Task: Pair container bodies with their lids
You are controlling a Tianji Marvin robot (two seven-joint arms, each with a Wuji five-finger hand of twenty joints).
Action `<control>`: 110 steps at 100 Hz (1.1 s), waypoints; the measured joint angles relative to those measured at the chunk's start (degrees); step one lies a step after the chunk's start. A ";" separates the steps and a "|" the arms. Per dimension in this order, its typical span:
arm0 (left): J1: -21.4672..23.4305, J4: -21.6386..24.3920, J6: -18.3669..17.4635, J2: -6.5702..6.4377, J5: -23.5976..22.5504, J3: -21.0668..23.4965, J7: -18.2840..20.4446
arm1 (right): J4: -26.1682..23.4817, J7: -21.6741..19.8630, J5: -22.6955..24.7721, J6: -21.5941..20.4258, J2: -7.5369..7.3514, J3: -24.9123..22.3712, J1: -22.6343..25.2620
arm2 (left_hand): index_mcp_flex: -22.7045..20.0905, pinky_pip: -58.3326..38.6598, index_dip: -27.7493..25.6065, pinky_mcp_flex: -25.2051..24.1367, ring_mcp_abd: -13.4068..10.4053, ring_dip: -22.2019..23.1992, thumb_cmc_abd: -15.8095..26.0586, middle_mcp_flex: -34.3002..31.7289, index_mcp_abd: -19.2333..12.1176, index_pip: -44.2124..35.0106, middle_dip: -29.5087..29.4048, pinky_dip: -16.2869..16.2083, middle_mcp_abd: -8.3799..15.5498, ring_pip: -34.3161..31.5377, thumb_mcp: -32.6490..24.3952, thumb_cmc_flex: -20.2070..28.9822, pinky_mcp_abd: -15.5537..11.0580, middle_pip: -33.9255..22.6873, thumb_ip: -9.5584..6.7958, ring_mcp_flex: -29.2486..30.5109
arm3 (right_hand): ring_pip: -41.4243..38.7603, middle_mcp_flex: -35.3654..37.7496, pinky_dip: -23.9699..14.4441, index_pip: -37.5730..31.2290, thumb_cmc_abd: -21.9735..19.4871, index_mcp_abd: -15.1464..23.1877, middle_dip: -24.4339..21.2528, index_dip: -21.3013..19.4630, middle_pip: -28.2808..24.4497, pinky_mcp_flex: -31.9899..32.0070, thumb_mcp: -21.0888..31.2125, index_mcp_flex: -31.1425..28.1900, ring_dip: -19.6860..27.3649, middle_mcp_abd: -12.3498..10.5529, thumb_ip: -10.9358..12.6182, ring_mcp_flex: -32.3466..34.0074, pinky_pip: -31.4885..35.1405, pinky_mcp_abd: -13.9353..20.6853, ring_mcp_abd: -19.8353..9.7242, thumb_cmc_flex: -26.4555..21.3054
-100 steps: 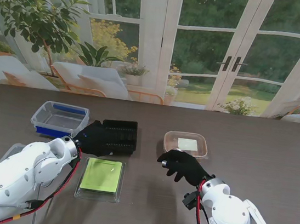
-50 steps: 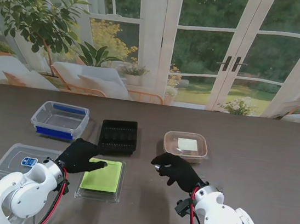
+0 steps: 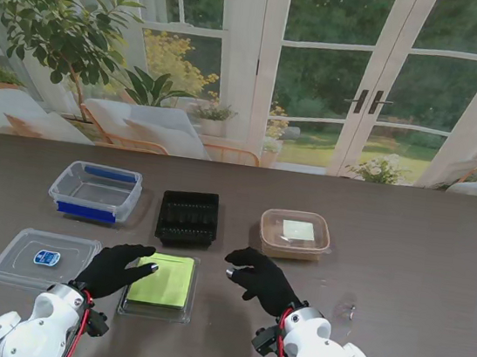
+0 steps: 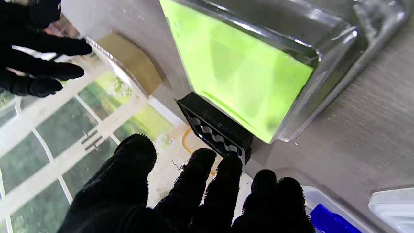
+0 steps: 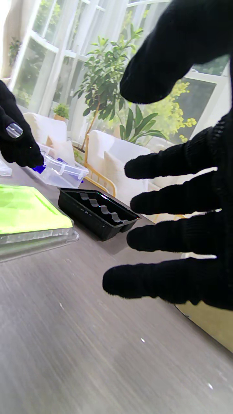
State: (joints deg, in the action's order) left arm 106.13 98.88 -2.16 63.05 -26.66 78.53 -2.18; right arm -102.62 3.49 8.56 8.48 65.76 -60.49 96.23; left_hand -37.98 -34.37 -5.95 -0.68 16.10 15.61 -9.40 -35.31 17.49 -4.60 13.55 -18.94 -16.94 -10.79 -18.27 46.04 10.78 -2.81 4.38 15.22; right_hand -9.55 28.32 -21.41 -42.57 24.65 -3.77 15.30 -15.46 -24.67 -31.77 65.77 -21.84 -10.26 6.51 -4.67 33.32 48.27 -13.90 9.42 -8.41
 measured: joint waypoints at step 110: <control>-0.58 -1.92 8.52 2.38 16.30 -1.65 0.05 | 4.53 6.62 -8.55 2.92 4.17 7.47 -0.91 | 5.23 14.03 2.08 -1.75 1.18 -4.04 2.50 7.61 1.58 3.18 -5.18 7.75 0.01 0.65 7.82 2.94 0.39 2.25 -0.19 -8.89 | 9.45 -9.88 11.90 -0.62 -1.61 -5.35 -0.34 1.28 0.51 3.54 -0.01 8.03 6.09 1.84 0.00 -8.13 -5.59 7.39 -2.47 0.08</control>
State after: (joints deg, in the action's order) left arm 105.54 96.96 6.36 65.43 -10.36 76.88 -2.14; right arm -98.09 10.11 0.01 11.40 69.93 -53.01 95.32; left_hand -32.76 -20.35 -3.87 -2.44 17.28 11.57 -6.89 -27.70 19.07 -1.42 8.37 -11.20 -16.93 -10.14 -10.45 48.98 11.17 -0.56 4.19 6.33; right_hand -0.10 18.44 -9.51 -43.19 23.05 -9.11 14.96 -14.18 -24.15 -28.23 65.76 -13.81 -4.17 8.35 -4.67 25.19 42.68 -6.51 6.94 -8.32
